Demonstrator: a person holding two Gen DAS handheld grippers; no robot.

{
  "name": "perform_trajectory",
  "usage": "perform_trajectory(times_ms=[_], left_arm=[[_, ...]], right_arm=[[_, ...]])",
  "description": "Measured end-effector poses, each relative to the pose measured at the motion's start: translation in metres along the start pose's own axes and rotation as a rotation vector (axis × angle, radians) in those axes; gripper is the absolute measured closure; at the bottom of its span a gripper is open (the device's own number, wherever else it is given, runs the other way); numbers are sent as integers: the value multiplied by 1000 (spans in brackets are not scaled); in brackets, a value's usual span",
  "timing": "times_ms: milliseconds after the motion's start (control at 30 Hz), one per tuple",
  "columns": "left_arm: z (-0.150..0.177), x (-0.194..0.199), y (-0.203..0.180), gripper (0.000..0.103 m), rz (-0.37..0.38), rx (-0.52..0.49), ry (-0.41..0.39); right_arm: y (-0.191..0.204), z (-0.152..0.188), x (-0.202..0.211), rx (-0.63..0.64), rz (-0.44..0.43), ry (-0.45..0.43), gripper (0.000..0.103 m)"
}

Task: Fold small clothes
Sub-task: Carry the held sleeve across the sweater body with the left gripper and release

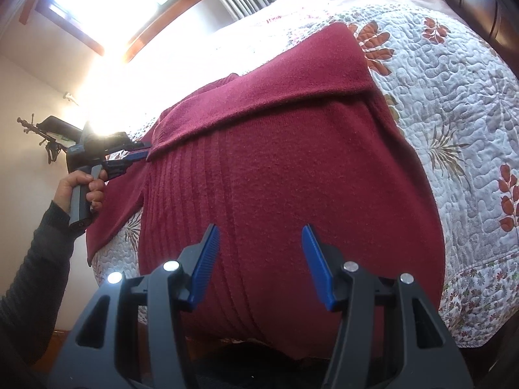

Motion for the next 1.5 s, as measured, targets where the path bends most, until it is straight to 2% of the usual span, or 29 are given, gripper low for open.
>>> perform_trajectory(times_ms=[67,100,167,233,333,467,500,533,633,733,933,1033,1100,1167,1267,1333,1367,1400,1433,1500], left_arm=[[2,19,-18,79,56,-20,-72],[6,24,-31,73,81,-44,-89],[19,21,-56,66,144,-94,-76],[28,3,-66,64,124,-124,-46],[30,-25,-51,64,83,-88,-5],[30,-16,-33,64,118,-54,-20],[30,-8,-25,62,111,-40,-35],[30,3,-16,54,111,-17,-58],[31,46,26,38,159,80,-161],[40,97,97,27,199,222,-282],[78,187,287,27,241,620,-553],[90,208,360,27,195,757,-631],[93,212,393,27,163,828,-655],[88,211,414,27,205,881,-652],[74,205,421,27,181,871,-653],[71,206,424,30,171,864,-657],[68,207,423,36,151,864,-658],[66,207,423,60,125,861,-651],[65,206,426,76,105,864,-644],[68,209,424,90,115,879,-651]], right_arm=[[-1,0,1,-7,0,-3,49],[-2,1,1,-10,-2,-1,49],[-1,1,0,-9,-3,3,48],[1,0,1,4,-5,2,48],[5,-2,6,16,-7,-14,48],[5,-5,16,11,-10,-35,47],[5,-5,17,10,-14,-35,46],[5,-6,17,13,-18,-35,46],[10,-9,16,27,-40,-38,46],[23,-14,13,51,-70,-38,46],[60,-18,-2,143,-112,4,46],[76,-18,-6,183,-123,18,46],[85,-16,-8,200,-125,26,46],[91,-15,-7,211,-126,29,46],[93,-11,-5,213,-121,29,46],[91,-8,-3,205,-114,28,45],[89,-7,-2,198,-110,27,45],[86,-6,-1,190,-107,26,45],[84,-5,-1,181,-106,23,45],[78,-4,2,167,-102,19,45]])
Point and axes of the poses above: each gripper's, at about its wrist camera, not at the fingertips, and x roughly against the way its jaws point, y to its left, z to its underside, the point moved 9 cm from there along -x, roughly the way its jaws point, and after that the axes turned 10 degrees about x, right-handed, at the moved point
